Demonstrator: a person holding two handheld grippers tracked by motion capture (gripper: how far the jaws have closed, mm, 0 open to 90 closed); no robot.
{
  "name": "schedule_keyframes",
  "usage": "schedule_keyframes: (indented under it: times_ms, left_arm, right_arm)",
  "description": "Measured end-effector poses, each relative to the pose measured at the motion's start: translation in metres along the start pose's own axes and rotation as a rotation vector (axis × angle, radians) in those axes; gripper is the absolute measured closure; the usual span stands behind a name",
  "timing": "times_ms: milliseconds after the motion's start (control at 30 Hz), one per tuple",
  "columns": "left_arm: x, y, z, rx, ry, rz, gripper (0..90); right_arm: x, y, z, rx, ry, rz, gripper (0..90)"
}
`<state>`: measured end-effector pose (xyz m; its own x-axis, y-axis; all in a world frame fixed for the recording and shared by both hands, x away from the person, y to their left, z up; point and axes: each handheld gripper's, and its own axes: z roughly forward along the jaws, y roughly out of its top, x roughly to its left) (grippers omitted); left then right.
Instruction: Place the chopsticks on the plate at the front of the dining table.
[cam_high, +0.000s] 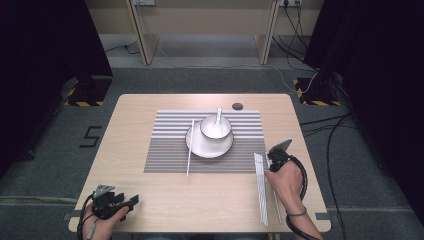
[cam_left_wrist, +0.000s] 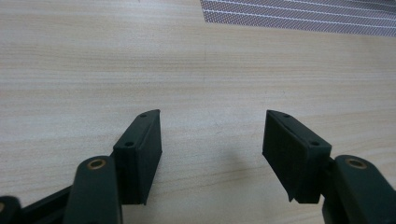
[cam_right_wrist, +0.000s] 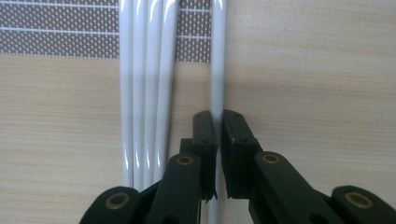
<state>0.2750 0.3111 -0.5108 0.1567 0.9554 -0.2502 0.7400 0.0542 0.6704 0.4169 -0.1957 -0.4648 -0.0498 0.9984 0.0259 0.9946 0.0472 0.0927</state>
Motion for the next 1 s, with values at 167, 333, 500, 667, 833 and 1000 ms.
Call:
schedule_keyframes:
  times_ms: [167,333,500,667,833,1000]
  left_arm:
    - [0.0,0.0,0.0,0.0,0.001,0.002,37.4]
    - [0.0,0.0,0.0,0.001,0.003,0.003,37.4]
    - [-0.001,0.0,0.0,0.002,0.004,0.004,37.3]
    - [-0.001,0.0,0.0,0.001,0.002,0.003,37.3]
    - [-0.001,0.0,0.0,0.002,0.003,0.004,37.4]
    - [-0.001,0.0,0.0,0.002,0.002,0.003,37.4]
  right_arm:
    - [0.003,0.001,-0.007,-0.014,0.005,-0.008,84.9]
    - [0.006,0.002,-0.011,-0.019,0.004,-0.018,84.9]
    - [0.01,0.003,-0.014,-0.027,0.01,-0.024,84.9]
    - [0.013,0.004,-0.016,-0.031,0.013,-0.028,84.9]
    - [0.017,0.005,-0.019,-0.038,0.017,-0.036,84.9]
    - [0.021,0.006,-0.022,-0.044,0.019,-0.045,84.9]
